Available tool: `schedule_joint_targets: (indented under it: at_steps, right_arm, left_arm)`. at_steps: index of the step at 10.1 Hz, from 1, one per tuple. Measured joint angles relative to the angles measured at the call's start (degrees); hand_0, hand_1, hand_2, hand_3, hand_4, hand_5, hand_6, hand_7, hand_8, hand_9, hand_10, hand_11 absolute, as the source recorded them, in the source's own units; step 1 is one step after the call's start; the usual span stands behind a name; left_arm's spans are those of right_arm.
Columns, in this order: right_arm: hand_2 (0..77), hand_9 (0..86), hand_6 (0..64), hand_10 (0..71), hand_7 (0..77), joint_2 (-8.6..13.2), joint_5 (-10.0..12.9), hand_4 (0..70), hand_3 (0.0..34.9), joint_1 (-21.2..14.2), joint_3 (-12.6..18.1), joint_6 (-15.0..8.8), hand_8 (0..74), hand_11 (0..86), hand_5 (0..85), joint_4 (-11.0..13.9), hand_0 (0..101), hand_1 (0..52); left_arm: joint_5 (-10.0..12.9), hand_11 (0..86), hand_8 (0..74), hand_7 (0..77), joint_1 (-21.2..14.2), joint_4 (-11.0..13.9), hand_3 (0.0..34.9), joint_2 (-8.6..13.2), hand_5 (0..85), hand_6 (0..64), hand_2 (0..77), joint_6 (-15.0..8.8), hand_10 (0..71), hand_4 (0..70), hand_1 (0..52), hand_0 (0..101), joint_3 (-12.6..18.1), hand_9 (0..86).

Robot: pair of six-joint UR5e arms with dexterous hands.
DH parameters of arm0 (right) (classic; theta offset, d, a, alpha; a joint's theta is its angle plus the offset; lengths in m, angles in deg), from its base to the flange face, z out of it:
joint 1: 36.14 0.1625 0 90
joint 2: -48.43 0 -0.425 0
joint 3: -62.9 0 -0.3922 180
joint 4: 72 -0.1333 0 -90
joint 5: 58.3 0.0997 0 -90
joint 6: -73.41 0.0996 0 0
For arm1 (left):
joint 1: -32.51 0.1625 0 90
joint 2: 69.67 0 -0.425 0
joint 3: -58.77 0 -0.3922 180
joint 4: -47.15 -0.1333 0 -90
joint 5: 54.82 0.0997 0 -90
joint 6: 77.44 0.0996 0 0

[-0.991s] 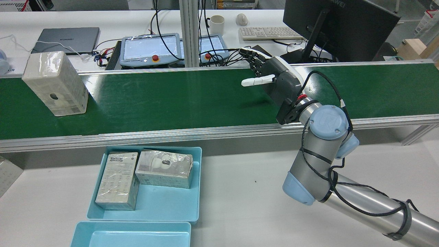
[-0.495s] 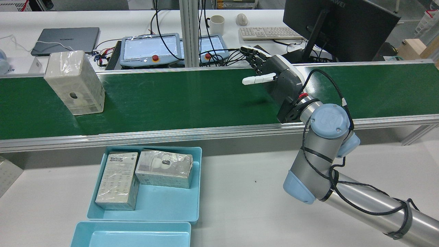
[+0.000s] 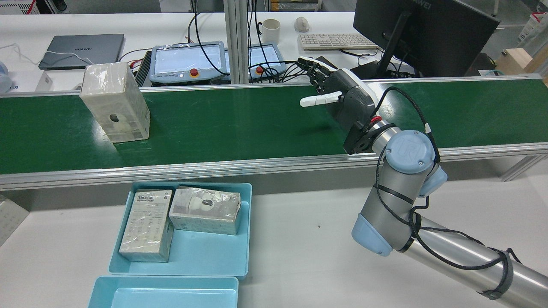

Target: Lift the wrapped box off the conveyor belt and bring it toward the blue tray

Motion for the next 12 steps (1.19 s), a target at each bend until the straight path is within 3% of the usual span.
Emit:
schedule_joint_targets:
  at_steps: [12]
  right_arm:
    - [7.6,1.1,3.8,0.0,4.9,0.9,-0.1,10.4,0.0,-1.2,-0.2,-0.7,0.5,0.5,16.4,0.0,50,16.4]
  left_arm:
    - [0.0,0.5,0.5,0.5,0.0,0.0,0.0,0.0,1.1,0.5,1.1,0.0,0.5,0.0,0.0,0,0.0,0.5]
